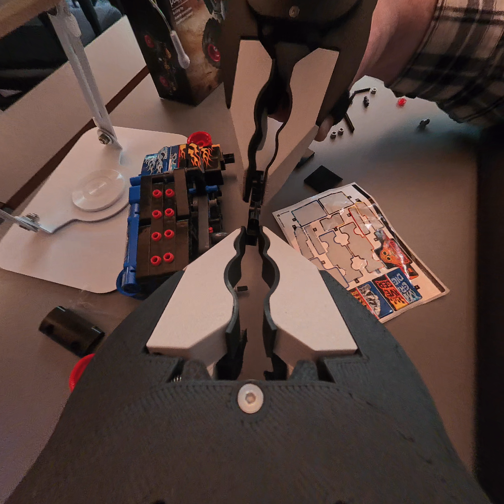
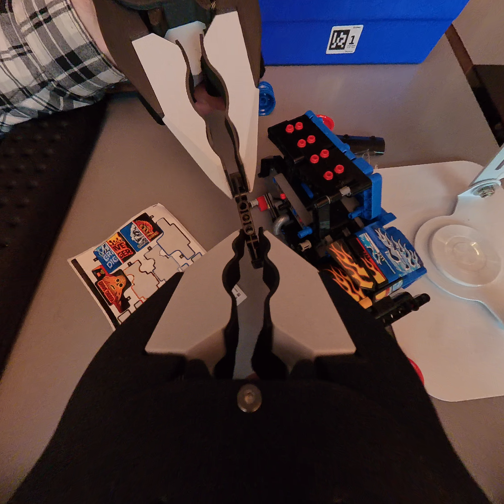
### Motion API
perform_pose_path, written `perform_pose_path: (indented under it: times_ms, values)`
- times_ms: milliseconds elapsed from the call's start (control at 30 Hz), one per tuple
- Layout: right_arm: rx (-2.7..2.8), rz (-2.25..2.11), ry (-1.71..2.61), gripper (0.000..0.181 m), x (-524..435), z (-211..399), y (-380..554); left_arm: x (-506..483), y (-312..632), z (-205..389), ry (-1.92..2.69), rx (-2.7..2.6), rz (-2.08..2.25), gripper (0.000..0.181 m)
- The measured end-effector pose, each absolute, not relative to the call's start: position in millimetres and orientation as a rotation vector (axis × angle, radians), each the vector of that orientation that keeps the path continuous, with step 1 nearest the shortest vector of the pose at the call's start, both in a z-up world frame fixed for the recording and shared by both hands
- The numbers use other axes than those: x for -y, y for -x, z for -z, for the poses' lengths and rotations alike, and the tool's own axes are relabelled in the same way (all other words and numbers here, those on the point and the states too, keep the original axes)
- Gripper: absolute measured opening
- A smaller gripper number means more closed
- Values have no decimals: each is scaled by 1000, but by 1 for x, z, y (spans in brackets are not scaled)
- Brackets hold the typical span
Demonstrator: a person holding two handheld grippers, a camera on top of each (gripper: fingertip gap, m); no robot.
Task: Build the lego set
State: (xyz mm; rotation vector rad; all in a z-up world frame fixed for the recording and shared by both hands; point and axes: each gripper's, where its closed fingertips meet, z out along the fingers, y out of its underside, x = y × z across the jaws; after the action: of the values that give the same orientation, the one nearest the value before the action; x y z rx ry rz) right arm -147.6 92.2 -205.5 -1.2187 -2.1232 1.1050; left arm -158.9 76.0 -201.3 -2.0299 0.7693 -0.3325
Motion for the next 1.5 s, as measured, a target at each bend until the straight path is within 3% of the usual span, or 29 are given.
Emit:
perform_pose_path:
  times_ms: [133, 333, 467, 1200, 1400, 1500]
  values:
    - [2123, -1075, 1259, 5, -98, 207, 148, -79, 167, 195, 2011, -793, 190, 19]
    - [2130, -1049, 1335, 6, -110, 216, 147, -91, 183, 185, 1967, -753, 8, 71]
    - [2158, -1044, 1355, 6, -108, 221, 148, -99, 191, 191, 1994, -734, -77, 83]
    - [2059, -1517, 1457, 5, -94, 199, 145, -101, 189, 186, 1939, -732, -90, 67]
    - [1933, -1725, 1345, 6, -90, 171, 145, -91, 174, 164, 1846, -721, 86, 33]
    - [1837, -1837, 1263, 6, -88, 150, 146, -88, 164, 157, 1817, -700, 196, 25]
